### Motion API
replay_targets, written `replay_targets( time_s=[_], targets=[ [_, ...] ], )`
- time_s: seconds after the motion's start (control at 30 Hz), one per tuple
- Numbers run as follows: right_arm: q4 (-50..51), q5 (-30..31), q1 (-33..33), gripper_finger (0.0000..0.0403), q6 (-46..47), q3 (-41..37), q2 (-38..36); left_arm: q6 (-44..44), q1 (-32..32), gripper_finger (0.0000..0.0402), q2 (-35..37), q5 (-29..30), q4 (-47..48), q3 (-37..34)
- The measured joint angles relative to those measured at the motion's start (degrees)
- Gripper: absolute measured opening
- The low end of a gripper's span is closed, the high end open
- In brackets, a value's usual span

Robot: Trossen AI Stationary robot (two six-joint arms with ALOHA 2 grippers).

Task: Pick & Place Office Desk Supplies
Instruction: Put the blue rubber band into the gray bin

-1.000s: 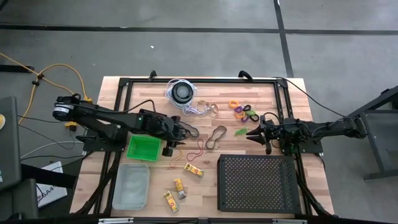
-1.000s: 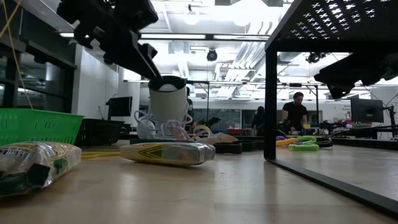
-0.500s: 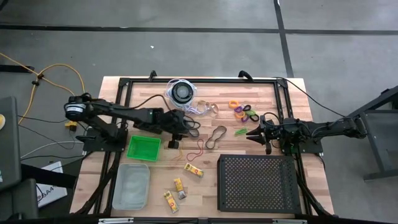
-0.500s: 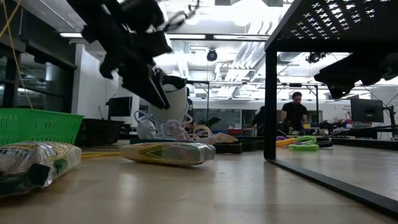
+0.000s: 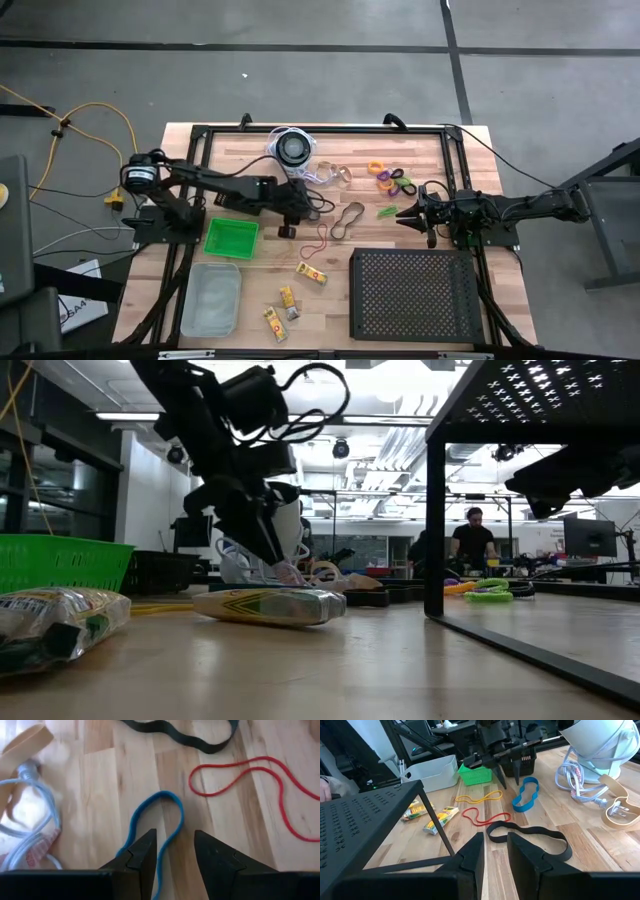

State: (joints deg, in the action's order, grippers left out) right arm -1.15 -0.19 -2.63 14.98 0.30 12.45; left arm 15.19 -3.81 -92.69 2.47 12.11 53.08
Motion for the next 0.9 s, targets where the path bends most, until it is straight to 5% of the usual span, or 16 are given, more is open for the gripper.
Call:
replay_targets(
  time_s=[0.9],
  targets=[
    [-0.2, 0.0, 0.0, 0.0073, 0.0, 0.0, 0.0, -0.4, 1.7, 0.0126, -9.4, 2.1, 3.9, 6.5]
  ],
)
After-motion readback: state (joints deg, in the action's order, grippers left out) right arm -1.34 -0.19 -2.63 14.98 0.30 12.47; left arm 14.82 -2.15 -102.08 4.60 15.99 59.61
